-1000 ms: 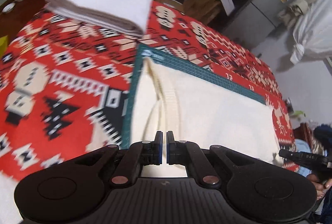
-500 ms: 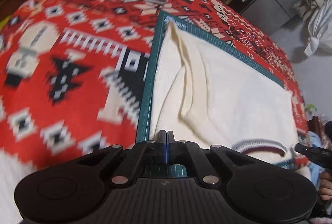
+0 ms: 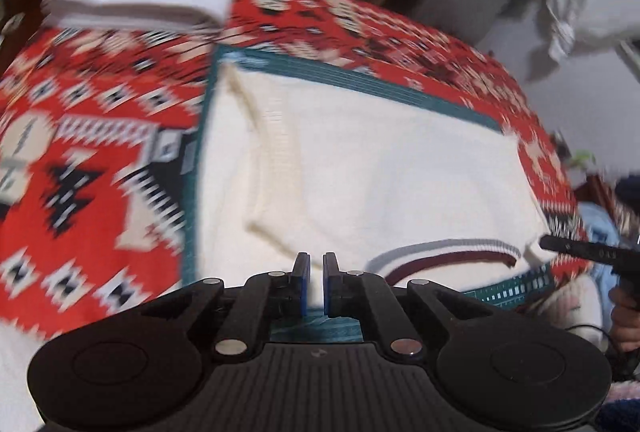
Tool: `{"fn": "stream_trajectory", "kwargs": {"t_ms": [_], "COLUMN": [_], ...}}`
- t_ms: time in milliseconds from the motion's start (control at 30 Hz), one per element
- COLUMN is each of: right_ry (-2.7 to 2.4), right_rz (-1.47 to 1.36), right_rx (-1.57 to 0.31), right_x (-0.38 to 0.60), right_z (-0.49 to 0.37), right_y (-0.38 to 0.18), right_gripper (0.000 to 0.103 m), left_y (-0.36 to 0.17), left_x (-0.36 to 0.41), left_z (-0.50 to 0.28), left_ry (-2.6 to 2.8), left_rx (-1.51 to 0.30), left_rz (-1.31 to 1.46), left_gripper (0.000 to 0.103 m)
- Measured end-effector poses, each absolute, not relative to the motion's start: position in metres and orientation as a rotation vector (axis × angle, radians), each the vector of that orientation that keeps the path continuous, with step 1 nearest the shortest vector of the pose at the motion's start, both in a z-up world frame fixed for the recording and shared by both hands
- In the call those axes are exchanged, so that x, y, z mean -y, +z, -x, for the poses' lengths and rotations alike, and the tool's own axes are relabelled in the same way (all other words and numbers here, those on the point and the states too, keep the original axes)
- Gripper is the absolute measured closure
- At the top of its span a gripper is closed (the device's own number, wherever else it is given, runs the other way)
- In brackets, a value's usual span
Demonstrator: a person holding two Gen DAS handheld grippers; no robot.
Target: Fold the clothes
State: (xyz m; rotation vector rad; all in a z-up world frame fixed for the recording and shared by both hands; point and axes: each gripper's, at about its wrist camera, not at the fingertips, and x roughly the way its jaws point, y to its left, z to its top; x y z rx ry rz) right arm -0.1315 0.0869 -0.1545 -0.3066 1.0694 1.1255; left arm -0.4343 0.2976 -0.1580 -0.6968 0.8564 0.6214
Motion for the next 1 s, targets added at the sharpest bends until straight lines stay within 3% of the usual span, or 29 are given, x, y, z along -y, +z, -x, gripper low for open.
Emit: {"fn": "stream_trajectory", "kwargs": {"t_ms": [200,533,600,733,800,933,1000], "right_ry": [1.143,1.145,1.155,1.171,1.176,1.147,1.131], "right_rz": [0.450,0.495,0.507,0.525,0.535,0.579,0.593], "right_rx": [-1.041,-1.011,-0.988,-0.937,-0.918,-0.884,-0.884], "right_x": [-0.099,-0.090,-0.091,-0.099,-0.106,-0.124,-0.129], "right_z": [0.159,0.168,0.172,0.179,0.181,0.181,0.179], "right_y": [-0.171,-0.166,-0.158,-0.142,-0.137,-0.139,-0.146], "right_gripper": [0.095,0.094,0.084,0.075,0.060,0.039,0.023], "left_y": [-0.181,-0.174,-0.163,-0.141,-0.135,-0.143,-0.152], "left_x": [-0.280,-0.270,-0.268,-0.265,-0.265,-0.272,-0.275], "left_z": [0.399,0.410,0.410,0.401,0.392,0.370,0.360], "left_ry": [0.585,0.601,0.589,0.599,0.618,0.661,0.674], "left_rx": [-0.952,-0.955,-0.934,-0.883,-0.871,-0.899,-0.927], "left_rz": [0.597,0.575,0.569,0.509,0.461,0.384,0.363], "left_gripper": [0.099,0.095,0.082,0.060,0.042,0.030,0.026]}}
